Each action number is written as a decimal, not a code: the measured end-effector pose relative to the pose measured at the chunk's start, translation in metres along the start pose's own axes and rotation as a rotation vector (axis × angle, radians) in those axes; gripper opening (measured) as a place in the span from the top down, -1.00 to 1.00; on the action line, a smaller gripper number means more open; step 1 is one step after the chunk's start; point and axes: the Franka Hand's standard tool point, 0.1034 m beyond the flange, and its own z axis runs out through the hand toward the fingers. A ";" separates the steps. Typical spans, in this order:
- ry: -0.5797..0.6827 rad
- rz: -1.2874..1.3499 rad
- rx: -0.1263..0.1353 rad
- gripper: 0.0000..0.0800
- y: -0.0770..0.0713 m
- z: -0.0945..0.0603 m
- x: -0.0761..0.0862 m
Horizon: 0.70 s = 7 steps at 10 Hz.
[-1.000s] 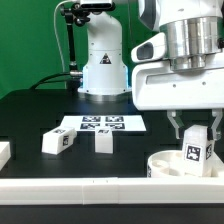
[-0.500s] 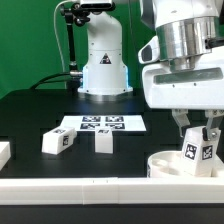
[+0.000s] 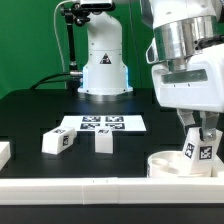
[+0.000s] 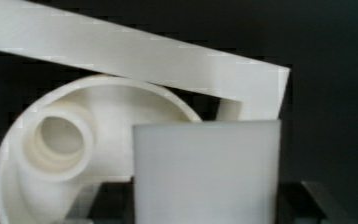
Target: Assemble stool
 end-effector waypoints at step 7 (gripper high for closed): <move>-0.016 -0.310 -0.002 -0.62 -0.013 -0.010 -0.005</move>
Offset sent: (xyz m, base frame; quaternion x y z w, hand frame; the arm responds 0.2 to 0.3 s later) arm 0.0124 -0.0026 0.0191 -0.0079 0.0150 -0.1614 0.9867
